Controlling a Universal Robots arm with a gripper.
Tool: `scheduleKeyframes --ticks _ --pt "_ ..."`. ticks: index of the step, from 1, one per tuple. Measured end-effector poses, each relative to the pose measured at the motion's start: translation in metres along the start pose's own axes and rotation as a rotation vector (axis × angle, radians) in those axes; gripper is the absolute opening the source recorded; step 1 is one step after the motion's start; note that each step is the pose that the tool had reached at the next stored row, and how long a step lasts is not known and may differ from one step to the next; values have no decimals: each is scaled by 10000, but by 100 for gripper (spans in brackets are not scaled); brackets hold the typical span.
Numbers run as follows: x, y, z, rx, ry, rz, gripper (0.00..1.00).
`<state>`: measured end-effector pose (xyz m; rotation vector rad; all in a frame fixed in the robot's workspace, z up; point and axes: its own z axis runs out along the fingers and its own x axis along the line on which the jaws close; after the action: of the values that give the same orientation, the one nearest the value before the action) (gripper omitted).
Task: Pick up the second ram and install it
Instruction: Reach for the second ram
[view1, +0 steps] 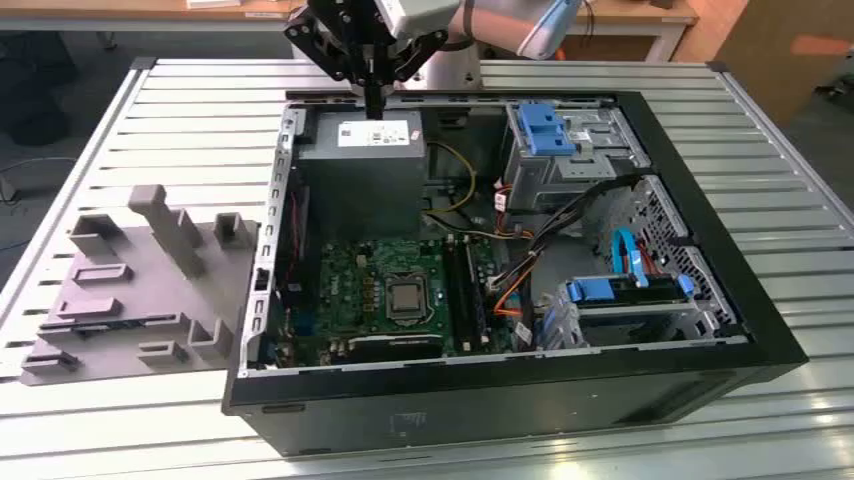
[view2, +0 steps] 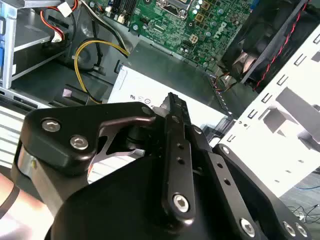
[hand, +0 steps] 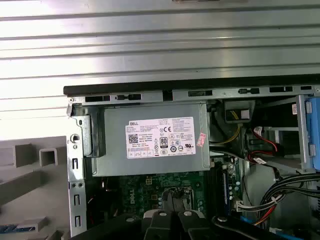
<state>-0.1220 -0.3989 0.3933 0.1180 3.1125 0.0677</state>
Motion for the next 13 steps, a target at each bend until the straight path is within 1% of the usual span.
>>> scheduleKeyframes --ticks 11,13 --pt "1 0 0 0 0 0 11" --pt "14 -1 -1 1 0 1 11"
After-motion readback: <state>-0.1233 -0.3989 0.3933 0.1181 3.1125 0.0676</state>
